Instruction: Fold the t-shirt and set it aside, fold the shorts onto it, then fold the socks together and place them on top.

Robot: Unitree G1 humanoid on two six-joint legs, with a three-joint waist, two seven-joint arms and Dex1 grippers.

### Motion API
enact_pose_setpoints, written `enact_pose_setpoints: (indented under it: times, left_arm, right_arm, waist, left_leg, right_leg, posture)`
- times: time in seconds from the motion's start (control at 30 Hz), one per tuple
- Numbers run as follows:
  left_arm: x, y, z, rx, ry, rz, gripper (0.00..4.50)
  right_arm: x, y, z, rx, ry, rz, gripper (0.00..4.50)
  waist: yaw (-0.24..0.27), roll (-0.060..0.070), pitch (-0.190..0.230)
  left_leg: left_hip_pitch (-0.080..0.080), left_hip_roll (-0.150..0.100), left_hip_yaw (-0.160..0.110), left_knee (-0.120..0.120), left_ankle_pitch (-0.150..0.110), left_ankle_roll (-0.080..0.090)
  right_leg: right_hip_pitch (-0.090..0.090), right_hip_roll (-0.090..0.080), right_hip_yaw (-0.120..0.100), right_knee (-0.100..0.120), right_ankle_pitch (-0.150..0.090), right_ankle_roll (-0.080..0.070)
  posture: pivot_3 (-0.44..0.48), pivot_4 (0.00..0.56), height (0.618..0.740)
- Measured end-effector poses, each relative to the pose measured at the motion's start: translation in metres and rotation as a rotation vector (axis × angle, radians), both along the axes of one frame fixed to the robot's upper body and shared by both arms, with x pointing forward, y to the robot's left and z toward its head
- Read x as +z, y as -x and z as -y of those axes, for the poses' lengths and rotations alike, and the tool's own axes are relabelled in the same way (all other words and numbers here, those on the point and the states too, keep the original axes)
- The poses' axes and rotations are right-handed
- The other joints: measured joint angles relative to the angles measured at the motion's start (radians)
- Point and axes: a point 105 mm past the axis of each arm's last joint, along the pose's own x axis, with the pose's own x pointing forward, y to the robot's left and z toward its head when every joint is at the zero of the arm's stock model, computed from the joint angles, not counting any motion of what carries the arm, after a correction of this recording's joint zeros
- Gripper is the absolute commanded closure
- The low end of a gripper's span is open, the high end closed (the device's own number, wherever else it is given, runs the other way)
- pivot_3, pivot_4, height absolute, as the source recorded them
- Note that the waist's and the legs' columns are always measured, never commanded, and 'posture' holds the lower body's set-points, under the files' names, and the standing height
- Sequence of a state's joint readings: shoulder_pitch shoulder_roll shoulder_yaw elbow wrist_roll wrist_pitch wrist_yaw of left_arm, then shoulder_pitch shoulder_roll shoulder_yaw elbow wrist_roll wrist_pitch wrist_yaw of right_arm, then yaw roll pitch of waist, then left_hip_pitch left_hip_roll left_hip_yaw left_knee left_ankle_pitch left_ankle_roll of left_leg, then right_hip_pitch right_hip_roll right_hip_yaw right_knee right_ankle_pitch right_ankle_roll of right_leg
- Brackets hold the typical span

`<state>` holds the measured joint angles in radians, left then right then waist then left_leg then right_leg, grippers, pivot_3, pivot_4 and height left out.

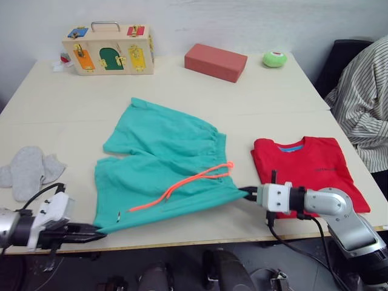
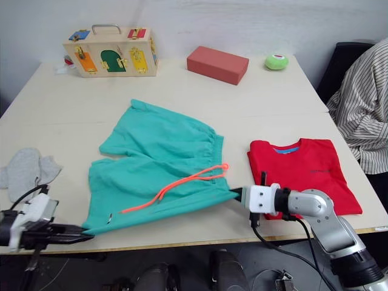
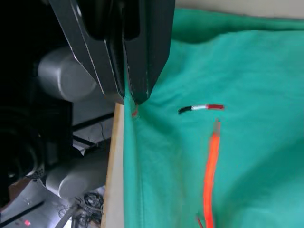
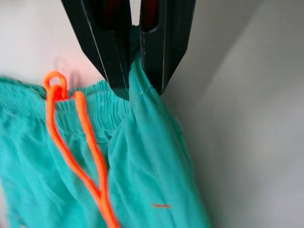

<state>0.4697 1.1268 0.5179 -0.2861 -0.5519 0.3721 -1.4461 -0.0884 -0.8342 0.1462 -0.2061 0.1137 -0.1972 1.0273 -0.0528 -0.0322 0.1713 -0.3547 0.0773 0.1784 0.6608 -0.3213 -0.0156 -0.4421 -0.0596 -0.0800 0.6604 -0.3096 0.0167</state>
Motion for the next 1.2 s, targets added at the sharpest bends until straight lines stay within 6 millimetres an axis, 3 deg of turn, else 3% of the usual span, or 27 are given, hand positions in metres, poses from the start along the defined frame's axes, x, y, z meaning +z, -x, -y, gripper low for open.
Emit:
enact_pose_setpoints:
  times: [0.07,0.17,0.27,0.37,0.47,0.57,0.7,0.77,1.03,1.2]
  left_arm:
    - [0.005,0.019,0.002,-0.007,-0.021,-0.136,4.45]
    - [0.011,0.028,0.002,0.052,-0.050,-0.234,4.45]
    - [0.017,0.024,0.000,0.063,-0.074,-0.230,4.45]
    - [0.022,0.016,-0.001,0.055,-0.084,-0.193,4.45]
    - [0.049,-0.032,0.006,0.004,-0.023,0.077,4.45]
    - [0.091,-0.091,0.018,-0.012,0.095,0.424,4.45]
    - [0.130,-0.157,0.045,-0.044,0.192,0.657,4.45]
    - [0.144,-0.180,0.057,-0.055,0.196,0.733,4.45]
    - [0.162,-0.258,0.110,0.006,0.110,0.904,4.45]
    - [0.144,-0.282,0.119,0.105,-0.003,0.889,4.45]
  right_arm:
    - [-0.006,0.016,0.000,0.055,0.014,-0.088,4.50]
    - [-0.012,0.036,0.000,0.134,0.033,-0.199,4.50]
    - [-0.016,0.053,0.001,0.177,0.025,-0.299,4.50]
    - [-0.017,0.058,0.000,0.183,0.006,-0.343,4.50]
    - [-0.007,0.061,0.005,0.113,-0.111,-0.421,4.50]
    - [0.022,0.052,0.007,0.034,-0.269,-0.448,4.50]
    - [0.041,0.046,0.008,-0.079,-0.439,-0.489,4.50]
    - [0.049,0.039,0.008,-0.136,-0.525,-0.476,4.50]
    - [0.059,-0.005,0.015,-0.405,-0.666,-0.354,4.50]
    - [0.040,-0.040,0.000,-0.556,-0.689,-0.345,4.50]
  waist:
    - [0.000,-0.001,0.001]
    - [0.001,-0.002,0.001]
    - [0.003,-0.002,0.001]
    - [0.008,-0.002,0.002]
    - [0.028,-0.001,0.004]
    - [0.051,0.000,0.005]
    - [0.060,-0.006,0.004]
    - [0.063,-0.008,0.004]
    - [0.047,-0.013,0.007]
    - [0.032,-0.012,0.008]
  left_leg:
    - [0.000,0.000,0.000,0.000,0.000,0.000]
    - [0.000,0.000,-0.001,-0.001,0.000,-0.001]
    - [0.000,0.000,-0.002,-0.001,0.000,-0.001]
    - [0.000,0.000,-0.002,-0.001,-0.002,0.001]
    - [-0.001,-0.001,-0.006,-0.001,-0.003,0.002]
    - [0.000,-0.002,-0.006,-0.001,-0.001,0.004]
    - [-0.003,-0.001,-0.005,0.003,0.000,0.001]
    - [-0.004,-0.005,-0.003,0.005,0.000,0.001]
    - [-0.006,-0.008,-0.002,0.007,0.000,0.002]
    - [-0.006,-0.007,-0.002,0.006,0.001,0.001]
  right_leg:
    - [0.000,0.000,0.000,0.000,0.000,-0.001]
    - [0.000,0.001,0.000,0.000,-0.001,-0.001]
    - [0.000,0.001,0.000,0.000,-0.001,-0.003]
    - [0.000,0.001,-0.001,-0.001,-0.002,-0.003]
    - [0.002,0.001,-0.002,-0.001,-0.002,-0.003]
    - [0.004,0.001,-0.002,-0.002,0.000,-0.002]
    - [0.003,0.002,-0.004,-0.002,0.003,-0.001]
    - [0.002,0.003,-0.004,-0.002,0.003,0.000]
    - [-0.001,0.001,-0.002,-0.002,0.003,0.003]
    - [-0.003,0.001,-0.001,0.000,0.003,0.003]
  posture:
    - [0.000,0.150,0.740]
    - [0.000,0.150,0.740]
    - [0.000,0.150,0.740]
    - [0.000,0.150,0.740]
    - [0.000,0.150,0.740]
    - [0.000,0.150,0.740]
    - [0.000,0.150,0.740]
    - [0.000,0.150,0.740]
    - [0.000,0.150,0.740]
    - [0.000,0.150,0.740]
